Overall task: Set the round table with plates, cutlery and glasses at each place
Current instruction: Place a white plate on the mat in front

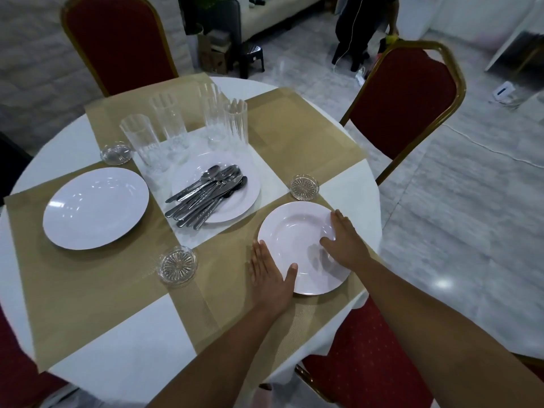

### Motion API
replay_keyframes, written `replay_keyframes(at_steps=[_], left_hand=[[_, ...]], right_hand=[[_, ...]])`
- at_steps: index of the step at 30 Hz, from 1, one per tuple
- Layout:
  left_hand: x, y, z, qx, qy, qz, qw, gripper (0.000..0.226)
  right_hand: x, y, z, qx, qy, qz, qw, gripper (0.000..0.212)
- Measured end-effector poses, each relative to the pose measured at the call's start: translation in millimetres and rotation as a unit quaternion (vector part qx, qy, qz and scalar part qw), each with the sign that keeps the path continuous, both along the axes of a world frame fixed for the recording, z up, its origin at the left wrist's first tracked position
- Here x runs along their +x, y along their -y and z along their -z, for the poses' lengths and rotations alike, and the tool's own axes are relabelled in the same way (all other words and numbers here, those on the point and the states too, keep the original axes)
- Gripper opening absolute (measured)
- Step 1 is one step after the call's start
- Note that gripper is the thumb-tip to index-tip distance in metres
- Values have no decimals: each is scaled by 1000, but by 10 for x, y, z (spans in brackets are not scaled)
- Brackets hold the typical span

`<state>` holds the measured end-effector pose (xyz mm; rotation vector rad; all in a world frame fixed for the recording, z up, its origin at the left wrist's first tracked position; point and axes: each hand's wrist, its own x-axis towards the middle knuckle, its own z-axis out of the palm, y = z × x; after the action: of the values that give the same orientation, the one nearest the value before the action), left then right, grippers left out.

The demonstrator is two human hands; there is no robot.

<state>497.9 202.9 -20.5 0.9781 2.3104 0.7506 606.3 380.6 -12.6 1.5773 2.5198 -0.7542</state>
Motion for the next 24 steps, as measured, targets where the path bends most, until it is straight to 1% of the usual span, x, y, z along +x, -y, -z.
replay_keyframes(at_steps=[3,6,9,12,14,16,18,21,24], left_hand=[[-32,29,-29,-6,6,9,1000,94],[-128,56,-88,-15,1,7,1000,94],[-379,93,-168,-14,-7,-13,1000,82],[-715,134,-297,9,-37,-8,999,72],[-950,178,-392,12,-75,18,997,70],[-1198,230,-503,13,-101,31,994,67],[-1448,252,-628,6,-107,18,994,64],[-1810,230,-745,-19,-118,-14,993,60],[-2102,193,-772,-36,-100,1,994,53]], right_hand=[[-32,-7,-52,0,13,-3,1000,75],[-70,1,-58,26,29,2,999,73],[-138,91,-111,68,23,9,997,65],[-266,210,-214,105,-12,17,994,56],[-389,284,-267,93,-39,20,995,54],[-539,384,-320,94,-59,17,994,46],[-720,479,-369,98,-65,13,993,36],[-1038,606,-419,86,-63,-17,994,26],[-1394,726,-464,49,-53,-11,997,16]])
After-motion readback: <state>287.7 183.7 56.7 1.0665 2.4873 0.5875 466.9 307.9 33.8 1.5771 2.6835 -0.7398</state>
